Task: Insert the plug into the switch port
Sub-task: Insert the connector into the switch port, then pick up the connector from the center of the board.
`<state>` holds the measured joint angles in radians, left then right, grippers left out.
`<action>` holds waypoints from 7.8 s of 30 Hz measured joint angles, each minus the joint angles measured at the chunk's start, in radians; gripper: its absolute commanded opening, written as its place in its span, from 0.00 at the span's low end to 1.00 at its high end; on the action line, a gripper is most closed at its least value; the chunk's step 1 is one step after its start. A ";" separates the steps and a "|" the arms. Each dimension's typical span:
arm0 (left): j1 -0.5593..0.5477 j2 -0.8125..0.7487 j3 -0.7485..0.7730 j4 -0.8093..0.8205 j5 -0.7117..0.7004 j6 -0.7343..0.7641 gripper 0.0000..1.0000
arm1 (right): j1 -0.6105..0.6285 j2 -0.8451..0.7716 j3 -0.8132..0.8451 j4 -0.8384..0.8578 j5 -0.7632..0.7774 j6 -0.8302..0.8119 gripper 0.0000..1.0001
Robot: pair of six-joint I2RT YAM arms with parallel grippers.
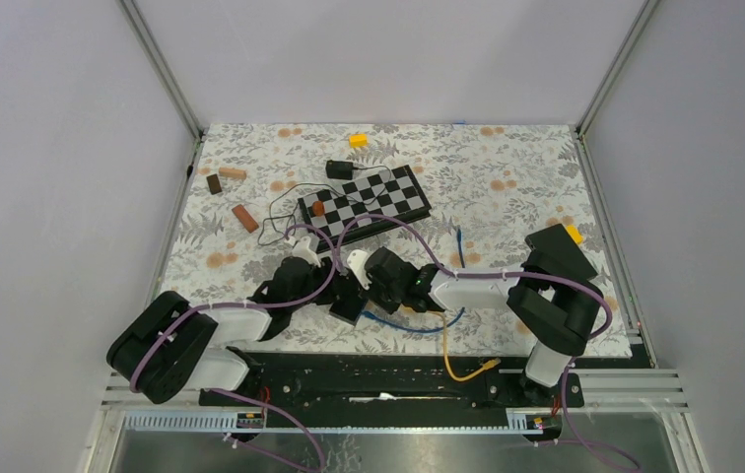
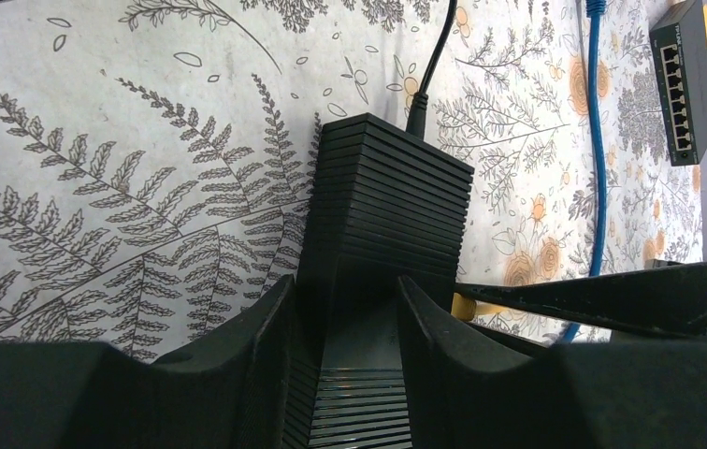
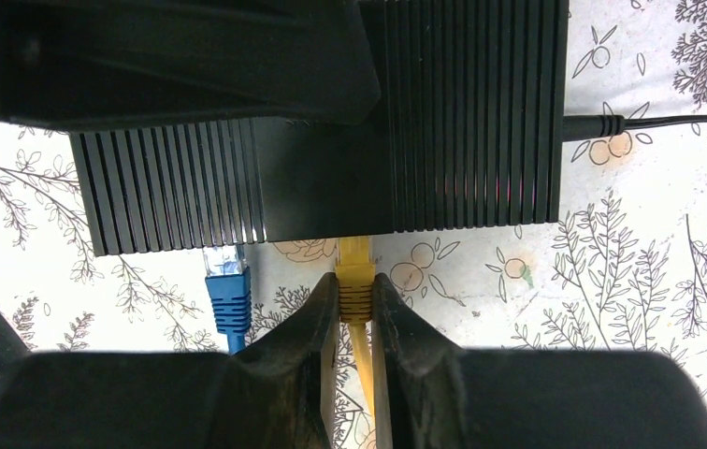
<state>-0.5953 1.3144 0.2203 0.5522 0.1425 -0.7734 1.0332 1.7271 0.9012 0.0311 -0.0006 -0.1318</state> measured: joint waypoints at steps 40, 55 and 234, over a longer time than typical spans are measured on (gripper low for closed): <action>-0.011 0.012 0.084 -0.122 -0.037 0.066 0.50 | -0.060 -0.038 -0.128 0.208 -0.070 -0.080 0.05; 0.072 -0.018 0.156 -0.305 0.003 0.060 0.61 | -0.058 -0.021 -0.078 0.213 -0.144 -0.216 0.44; -0.157 0.213 0.865 -0.917 0.348 0.726 0.04 | -0.364 -0.516 -0.438 0.541 -0.376 -0.498 0.12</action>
<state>-0.7521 1.5276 1.0855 -0.3645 0.4904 -0.0471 0.6693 1.2110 0.4633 0.5724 -0.3767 -0.6296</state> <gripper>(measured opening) 0.056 0.228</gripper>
